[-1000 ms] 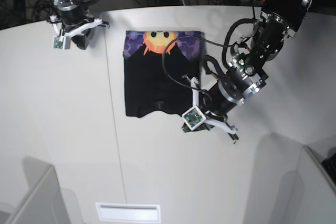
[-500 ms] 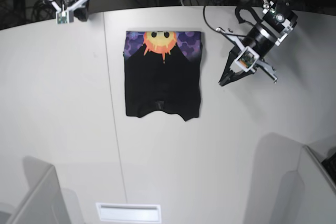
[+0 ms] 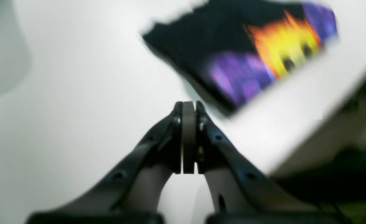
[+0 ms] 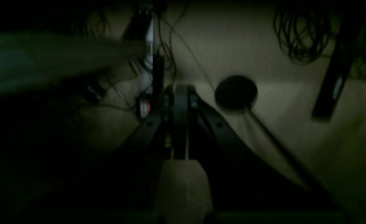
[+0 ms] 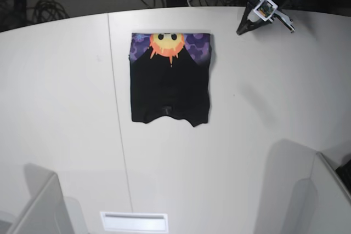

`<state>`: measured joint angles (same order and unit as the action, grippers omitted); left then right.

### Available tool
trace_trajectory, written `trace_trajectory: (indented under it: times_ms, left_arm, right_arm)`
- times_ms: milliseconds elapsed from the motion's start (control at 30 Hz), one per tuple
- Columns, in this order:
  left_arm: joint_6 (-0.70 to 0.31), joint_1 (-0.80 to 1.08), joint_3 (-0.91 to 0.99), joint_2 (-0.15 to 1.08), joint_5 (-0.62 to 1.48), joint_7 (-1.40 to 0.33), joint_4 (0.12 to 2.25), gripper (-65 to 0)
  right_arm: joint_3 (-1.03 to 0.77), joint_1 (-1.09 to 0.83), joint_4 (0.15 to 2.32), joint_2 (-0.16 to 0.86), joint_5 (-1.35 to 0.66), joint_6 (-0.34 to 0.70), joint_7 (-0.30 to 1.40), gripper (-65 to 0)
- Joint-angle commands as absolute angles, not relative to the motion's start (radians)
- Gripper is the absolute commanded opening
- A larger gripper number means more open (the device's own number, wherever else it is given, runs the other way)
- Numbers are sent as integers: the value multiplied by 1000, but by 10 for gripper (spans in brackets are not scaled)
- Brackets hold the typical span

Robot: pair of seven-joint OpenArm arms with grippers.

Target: Fold the T-shirt properly

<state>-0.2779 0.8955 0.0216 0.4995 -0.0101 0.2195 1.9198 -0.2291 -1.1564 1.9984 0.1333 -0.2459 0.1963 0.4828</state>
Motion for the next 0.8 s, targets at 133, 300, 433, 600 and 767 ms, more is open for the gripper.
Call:
trace_trajectory:
  times_ms: [133, 300, 433, 600, 767]
  left_arm:
    - [-274, 975, -68, 503, -157, 245, 1848, -650]
    - [-274, 974, -166, 503, -130, 245, 1653, -650]
    - [-274, 917, -242, 503, -71, 245, 1489, -650]
    - [-274, 817, -292, 452, -8, 245, 1265, -650]
    - [-274, 720, -295, 371, -12, 245, 1012, -650]
  right_arm:
    - [-228, -1193, 1963, 139, -248, 199, 559, -650]
    - [-143, -1165, 1813, 179, -76, 199, 552, -650]
    - [-51, -1092, 1646, 185, 21, 199, 522, -650]
    - [50, -940, 1386, 186, 65, 199, 473, -650]
    - [124, -800, 1113, 186, 65, 199, 369, -650]
